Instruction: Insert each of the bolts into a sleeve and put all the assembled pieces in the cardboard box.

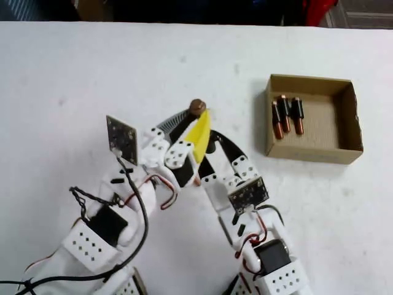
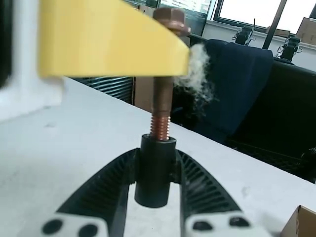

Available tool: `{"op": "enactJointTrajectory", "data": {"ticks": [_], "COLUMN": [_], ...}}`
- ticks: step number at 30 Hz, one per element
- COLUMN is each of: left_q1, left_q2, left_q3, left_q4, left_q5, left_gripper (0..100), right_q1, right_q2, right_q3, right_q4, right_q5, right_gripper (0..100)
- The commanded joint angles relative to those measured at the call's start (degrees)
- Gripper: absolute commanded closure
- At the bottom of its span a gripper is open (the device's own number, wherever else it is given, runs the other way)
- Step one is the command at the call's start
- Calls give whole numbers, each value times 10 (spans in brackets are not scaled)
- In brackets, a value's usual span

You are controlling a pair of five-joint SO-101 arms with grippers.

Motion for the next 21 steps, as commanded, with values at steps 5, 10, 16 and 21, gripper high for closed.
{"op": "enactJointTrajectory", "data": {"ticks": [5, 10, 16, 21], "left_q1": [17, 19, 16, 15], "left_q2": [-3, -2, -3, -3], "left_q3": [15, 36, 52, 52], "left_q4": [13, 16, 13, 17], "left_q5": [9, 9, 6, 5], "left_gripper": [978, 978, 976, 891], "right_q1": [0, 1, 10, 11], "right_q2": [-8, -8, -8, -8], "right_q3": [4, 4, 4, 4], "right_q4": [-5, -5, -5, -3], "right_q5": [7, 7, 7, 7], "right_gripper": [981, 981, 981, 981]}}
